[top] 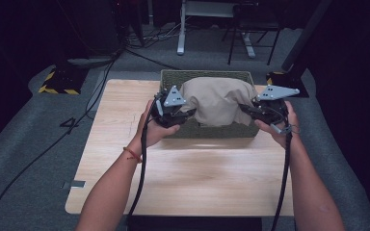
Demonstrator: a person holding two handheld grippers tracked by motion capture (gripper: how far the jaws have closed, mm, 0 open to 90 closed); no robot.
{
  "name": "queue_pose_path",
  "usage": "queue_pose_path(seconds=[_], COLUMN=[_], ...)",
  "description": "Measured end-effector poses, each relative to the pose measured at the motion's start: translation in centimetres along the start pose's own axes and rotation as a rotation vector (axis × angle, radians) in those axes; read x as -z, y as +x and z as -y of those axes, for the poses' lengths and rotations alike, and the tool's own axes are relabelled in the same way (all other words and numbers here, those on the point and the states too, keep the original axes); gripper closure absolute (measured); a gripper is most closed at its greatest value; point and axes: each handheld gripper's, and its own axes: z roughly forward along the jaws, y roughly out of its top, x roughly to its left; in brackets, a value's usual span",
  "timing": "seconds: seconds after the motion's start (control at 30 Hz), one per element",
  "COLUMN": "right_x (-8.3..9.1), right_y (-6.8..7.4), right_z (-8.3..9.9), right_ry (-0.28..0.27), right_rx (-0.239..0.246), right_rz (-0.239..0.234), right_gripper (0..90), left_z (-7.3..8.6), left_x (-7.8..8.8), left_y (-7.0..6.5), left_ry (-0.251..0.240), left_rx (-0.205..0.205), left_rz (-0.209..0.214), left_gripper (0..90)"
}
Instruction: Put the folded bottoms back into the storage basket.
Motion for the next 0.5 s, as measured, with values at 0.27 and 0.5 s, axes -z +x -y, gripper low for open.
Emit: queue_pose_path(seconds=[0.27, 0.5], right_x=[-2.8, -5.3], right_y=[-1.3, -2.1], right_z=[-0.5, -0.3], right_ry=[0.022, 0.045], right_rx=[-0.014, -0.035], right_rz=[0.035, 0.040], right_gripper=[78.0, 78.0], left_z=[-0.2, 0.6], left_x=[-1.6, -3.2], left_y=[1.6, 2.9], left_ry=[0.006, 0.019], left_rx=[0.029, 0.052], left_rz=[-0.021, -0.043], left_gripper=[68.2, 68.1])
